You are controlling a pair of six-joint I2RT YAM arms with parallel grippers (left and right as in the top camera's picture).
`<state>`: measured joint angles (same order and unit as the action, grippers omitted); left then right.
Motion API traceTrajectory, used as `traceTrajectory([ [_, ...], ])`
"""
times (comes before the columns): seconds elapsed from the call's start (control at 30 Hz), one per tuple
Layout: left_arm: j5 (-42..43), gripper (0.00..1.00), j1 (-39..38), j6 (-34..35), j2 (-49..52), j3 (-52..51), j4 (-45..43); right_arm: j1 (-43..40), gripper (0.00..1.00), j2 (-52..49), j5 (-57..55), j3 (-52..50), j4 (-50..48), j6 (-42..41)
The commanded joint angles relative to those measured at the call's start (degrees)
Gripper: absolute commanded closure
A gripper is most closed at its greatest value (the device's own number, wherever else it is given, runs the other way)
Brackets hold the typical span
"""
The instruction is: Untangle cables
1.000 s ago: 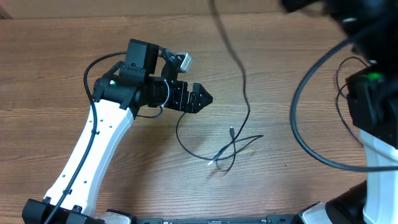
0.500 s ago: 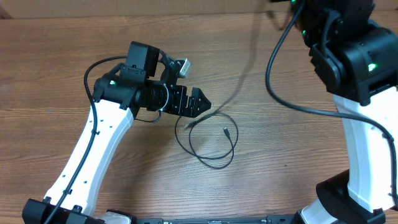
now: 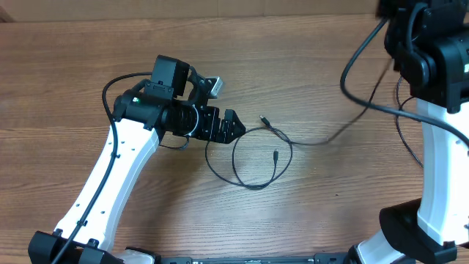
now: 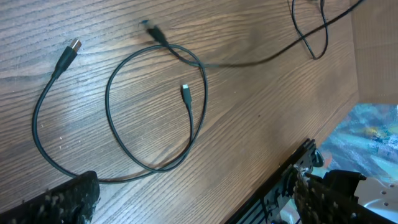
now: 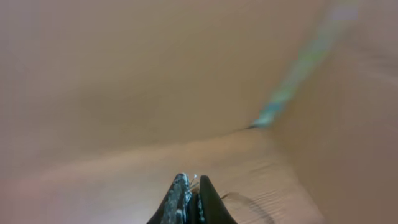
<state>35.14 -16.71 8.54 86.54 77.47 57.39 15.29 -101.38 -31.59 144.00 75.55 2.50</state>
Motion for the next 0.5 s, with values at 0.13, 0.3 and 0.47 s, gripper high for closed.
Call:
traceTrajectory([
  [0.13, -0.2, 0.00, -0.2, -1.0, 0.4, -0.3, 0.1, -0.1, 0.96, 0.9, 2.4, 0.4, 0.5, -0.3],
  [0.3, -0.2, 0.00, -0.2, -1.0, 0.4, -0.3, 0.2, -2.6, 0.96, 1.0, -21.8, 0.4, 3.0, -13.7],
  [0.47, -0.2, 0.00, -0.3, -0.6, 0.4, -0.5, 0.2, -4.9, 0.96, 1.0, -21.2, 0.4, 6.0, -17.6],
])
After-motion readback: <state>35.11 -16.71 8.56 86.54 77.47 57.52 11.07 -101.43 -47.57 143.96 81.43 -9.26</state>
